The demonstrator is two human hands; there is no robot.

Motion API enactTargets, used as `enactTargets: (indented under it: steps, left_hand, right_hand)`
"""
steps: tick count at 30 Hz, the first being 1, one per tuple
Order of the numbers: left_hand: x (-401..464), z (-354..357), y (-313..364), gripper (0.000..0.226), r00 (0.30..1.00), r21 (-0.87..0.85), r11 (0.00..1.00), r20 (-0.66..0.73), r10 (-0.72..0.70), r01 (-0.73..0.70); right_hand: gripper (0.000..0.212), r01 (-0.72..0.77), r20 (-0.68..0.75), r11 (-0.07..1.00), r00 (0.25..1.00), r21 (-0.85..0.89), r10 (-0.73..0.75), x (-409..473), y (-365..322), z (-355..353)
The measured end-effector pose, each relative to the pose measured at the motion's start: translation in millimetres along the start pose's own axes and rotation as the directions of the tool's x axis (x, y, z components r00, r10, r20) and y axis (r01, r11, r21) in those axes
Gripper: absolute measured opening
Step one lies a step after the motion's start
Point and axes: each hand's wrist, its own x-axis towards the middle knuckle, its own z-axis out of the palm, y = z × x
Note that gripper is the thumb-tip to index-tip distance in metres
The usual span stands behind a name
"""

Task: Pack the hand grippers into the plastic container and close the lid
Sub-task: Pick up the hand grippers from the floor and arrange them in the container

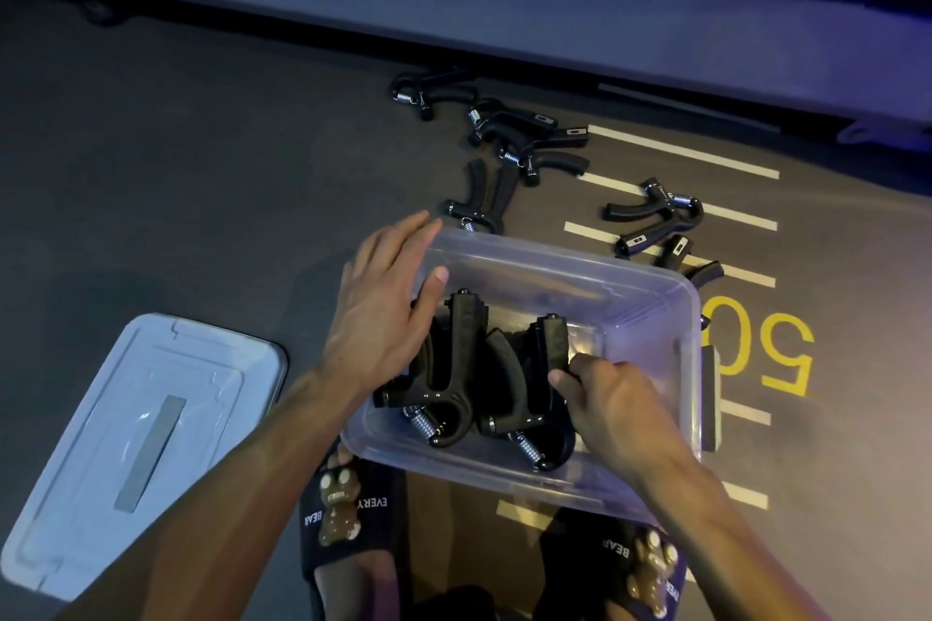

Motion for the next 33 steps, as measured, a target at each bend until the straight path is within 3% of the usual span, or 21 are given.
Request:
enactTargets:
  steps: [9, 18, 27, 29, 33]
  left_hand:
    - [-0.3, 0.1, -1.4, 0.048, 1.000, -0.027, 1.000, -0.006, -0.003, 0.003]
    - [-0.2, -0.1, -0.4, 0.047, 1.000, -0.033, 0.999, 0.003, -0.001, 0.001]
    - [4.7, -0.4, -0.8, 0.043, 1.000, -0.030, 1.000, -0.015, 0.005, -0.005]
    - [12.1, -2.4, -1.2, 0.038, 0.999, -0.052, 0.999, -0.032, -0.004, 0.003]
    - [41.5, -9.4, -9.5, 0.030, 0.999, -0.159, 0.987, -0.038, 0.003, -0.009]
  right_hand:
    - [0.043, -0.027, 0.033, 0.973, 0.999, -0.230, 0.036, -7.9, -17.3, 2.3]
    - [0.042, 0.001, 0.023, 0.968, 1.000, -0.252, 0.005, -7.3, -20.3, 3.2]
    - [0.046, 0.044, 0.207, 0.942, 0.978, -0.332, 0.028, 5.6, -26.5, -36.2]
    - [0.036, 0.065, 0.132, 0.970, 0.991, -0.233, -0.035, 14.0, -32.4, -56.7]
    - [0.025, 0.251, -0.214, 0.968, 0.945, -0.009, -0.247, 37.5, -43.0, -89.0]
